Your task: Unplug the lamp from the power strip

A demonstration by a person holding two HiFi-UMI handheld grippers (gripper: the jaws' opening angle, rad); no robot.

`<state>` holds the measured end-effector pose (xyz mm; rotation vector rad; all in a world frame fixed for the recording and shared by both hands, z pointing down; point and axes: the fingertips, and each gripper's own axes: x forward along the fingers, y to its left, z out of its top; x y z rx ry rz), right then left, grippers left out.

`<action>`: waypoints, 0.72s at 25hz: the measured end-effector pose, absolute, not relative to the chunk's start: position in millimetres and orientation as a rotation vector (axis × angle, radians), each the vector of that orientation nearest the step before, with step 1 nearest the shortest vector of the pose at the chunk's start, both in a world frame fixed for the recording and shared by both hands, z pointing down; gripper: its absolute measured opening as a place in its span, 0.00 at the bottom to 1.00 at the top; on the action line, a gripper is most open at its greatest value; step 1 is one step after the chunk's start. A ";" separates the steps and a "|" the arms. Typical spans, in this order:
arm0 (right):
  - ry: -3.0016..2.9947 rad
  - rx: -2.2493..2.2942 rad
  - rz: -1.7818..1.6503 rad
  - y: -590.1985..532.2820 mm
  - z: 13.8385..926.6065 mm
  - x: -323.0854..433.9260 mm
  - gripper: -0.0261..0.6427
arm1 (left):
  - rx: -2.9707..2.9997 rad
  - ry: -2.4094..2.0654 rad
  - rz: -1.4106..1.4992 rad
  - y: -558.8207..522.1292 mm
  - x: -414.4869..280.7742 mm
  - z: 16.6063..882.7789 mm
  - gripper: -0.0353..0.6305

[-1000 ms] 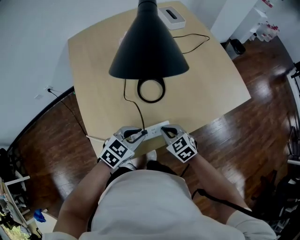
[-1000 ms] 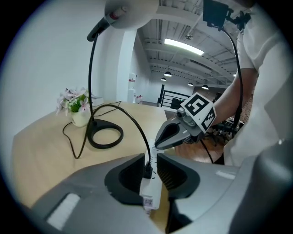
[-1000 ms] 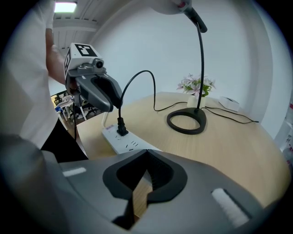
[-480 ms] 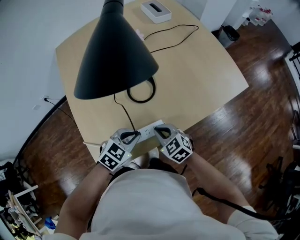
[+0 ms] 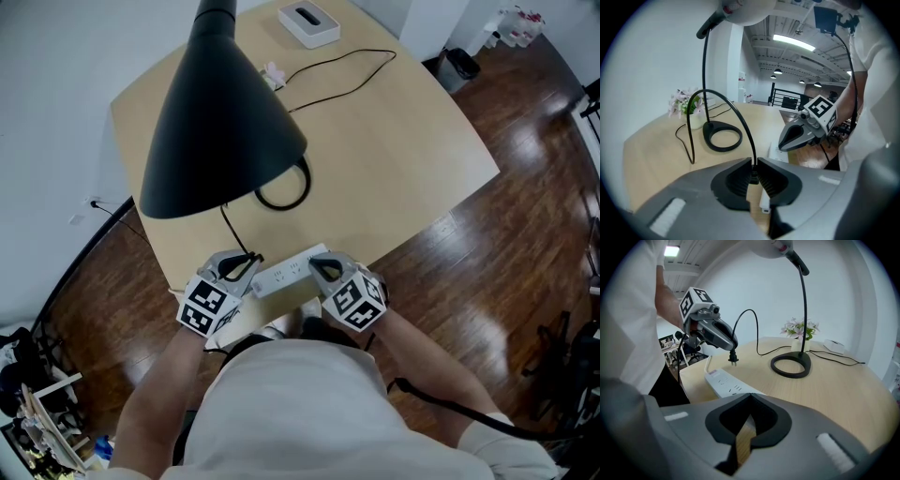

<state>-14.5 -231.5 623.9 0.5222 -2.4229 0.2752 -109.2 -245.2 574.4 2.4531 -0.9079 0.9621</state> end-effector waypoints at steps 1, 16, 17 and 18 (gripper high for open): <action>-2.424 0.525 0.277 -231.9 624.1 -14.5 0.05 | 2.434 -0.930 0.958 -249.3 -115.7 578.0 0.12; -2.427 0.531 0.288 -231.6 625.0 -14.8 0.05 | 2.319 -1.022 0.918 -277.7 -149.7 616.0 0.12; -2.427 0.530 0.288 -231.3 625.2 -14.9 0.05 | 2.319 -1.020 0.920 -277.9 -149.5 616.4 0.12; -2.428 0.529 0.289 -231.0 625.4 -14.8 0.05 | 2.318 -1.019 0.922 -277.9 -149.4 616.6 0.13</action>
